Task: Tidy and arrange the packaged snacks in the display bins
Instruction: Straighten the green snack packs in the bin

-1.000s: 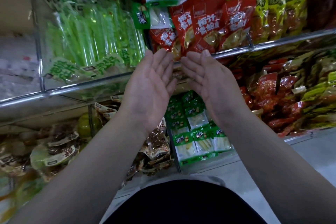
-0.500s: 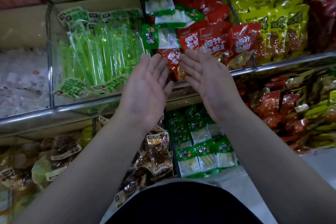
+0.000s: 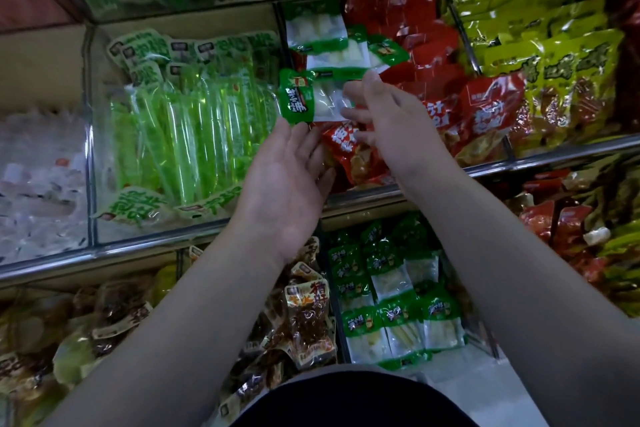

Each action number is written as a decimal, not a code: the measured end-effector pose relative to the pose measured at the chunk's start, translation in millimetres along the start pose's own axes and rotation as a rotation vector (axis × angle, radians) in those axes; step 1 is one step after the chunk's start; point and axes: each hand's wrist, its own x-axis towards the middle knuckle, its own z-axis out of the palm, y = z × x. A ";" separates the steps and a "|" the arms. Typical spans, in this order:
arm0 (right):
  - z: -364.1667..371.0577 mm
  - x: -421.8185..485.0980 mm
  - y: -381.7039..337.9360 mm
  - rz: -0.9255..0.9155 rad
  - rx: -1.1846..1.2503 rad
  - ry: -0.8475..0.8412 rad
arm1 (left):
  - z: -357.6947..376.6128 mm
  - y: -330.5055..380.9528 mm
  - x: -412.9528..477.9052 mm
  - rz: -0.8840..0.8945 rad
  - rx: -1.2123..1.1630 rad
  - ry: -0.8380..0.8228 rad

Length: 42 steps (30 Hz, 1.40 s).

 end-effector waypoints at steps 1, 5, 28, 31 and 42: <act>0.4 5.8 -0.7 -0.006 -0.022 0.000 | 0.0 0.9 2.3 0.001 -0.003 -0.001; 7.0 23.5 -3.6 -0.025 -0.083 -0.017 | 1.5 2.1 9.9 0.016 -0.002 -0.033; 12.7 39.8 7.0 -0.112 -0.366 -0.170 | 6.8 -4.8 16.4 0.083 -0.013 -0.056; 12.2 34.9 10.0 -0.098 -0.366 -0.202 | 1.5 -4.4 12.4 0.099 -0.029 -0.034; 21.4 2.6 15.7 -0.220 -0.468 -0.033 | -16.7 -15.2 -28.4 0.104 0.029 0.039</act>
